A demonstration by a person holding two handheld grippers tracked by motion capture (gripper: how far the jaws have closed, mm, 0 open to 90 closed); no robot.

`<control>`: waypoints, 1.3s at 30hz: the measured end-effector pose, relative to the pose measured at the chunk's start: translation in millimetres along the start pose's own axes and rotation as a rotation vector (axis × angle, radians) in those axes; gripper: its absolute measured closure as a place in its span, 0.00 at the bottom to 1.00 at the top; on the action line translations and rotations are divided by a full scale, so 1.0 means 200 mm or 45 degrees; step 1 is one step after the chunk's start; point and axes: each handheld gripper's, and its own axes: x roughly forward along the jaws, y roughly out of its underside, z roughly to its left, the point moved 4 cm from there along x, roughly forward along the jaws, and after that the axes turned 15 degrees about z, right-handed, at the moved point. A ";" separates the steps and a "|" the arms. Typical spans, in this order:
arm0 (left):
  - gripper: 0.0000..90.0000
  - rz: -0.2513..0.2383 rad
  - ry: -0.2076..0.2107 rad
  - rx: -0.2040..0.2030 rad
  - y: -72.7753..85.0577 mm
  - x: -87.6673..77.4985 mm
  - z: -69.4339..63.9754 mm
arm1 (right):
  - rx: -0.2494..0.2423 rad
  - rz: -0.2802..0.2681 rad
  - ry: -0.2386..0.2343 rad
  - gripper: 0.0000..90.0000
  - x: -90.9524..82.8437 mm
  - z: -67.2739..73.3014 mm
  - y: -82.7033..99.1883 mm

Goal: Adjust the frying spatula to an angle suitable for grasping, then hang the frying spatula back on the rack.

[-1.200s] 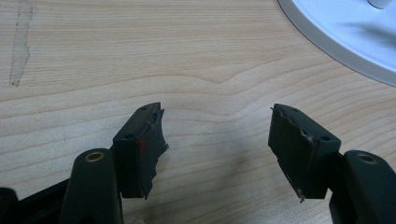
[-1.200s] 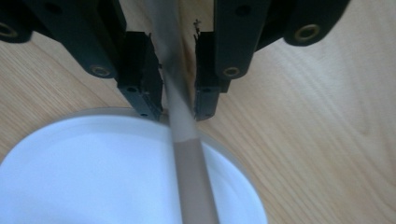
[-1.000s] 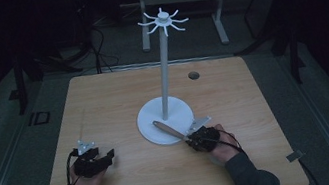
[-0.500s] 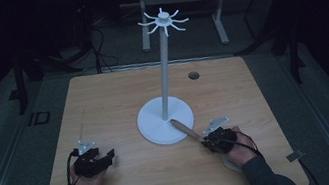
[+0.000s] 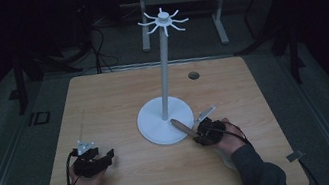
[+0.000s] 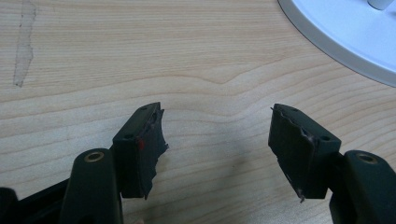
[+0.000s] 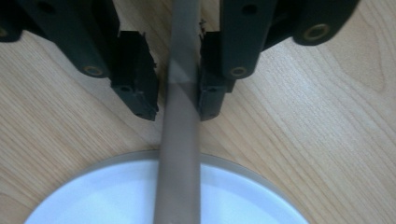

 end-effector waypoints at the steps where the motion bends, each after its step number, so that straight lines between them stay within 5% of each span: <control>1: 0.40 0.004 0.001 0.000 0.00 0.00 0.00 | -0.006 0.004 -0.004 0.80 0.00 0.01 0.00; 19: 0.40 -0.002 0.003 0.010 -0.01 0.00 -0.01 | -0.045 -0.029 0.047 0.83 -0.01 0.04 0.01; 39: 0.40 0.004 0.000 0.012 -0.01 0.01 -0.02 | 0.034 -0.317 0.071 0.83 -0.26 0.00 0.07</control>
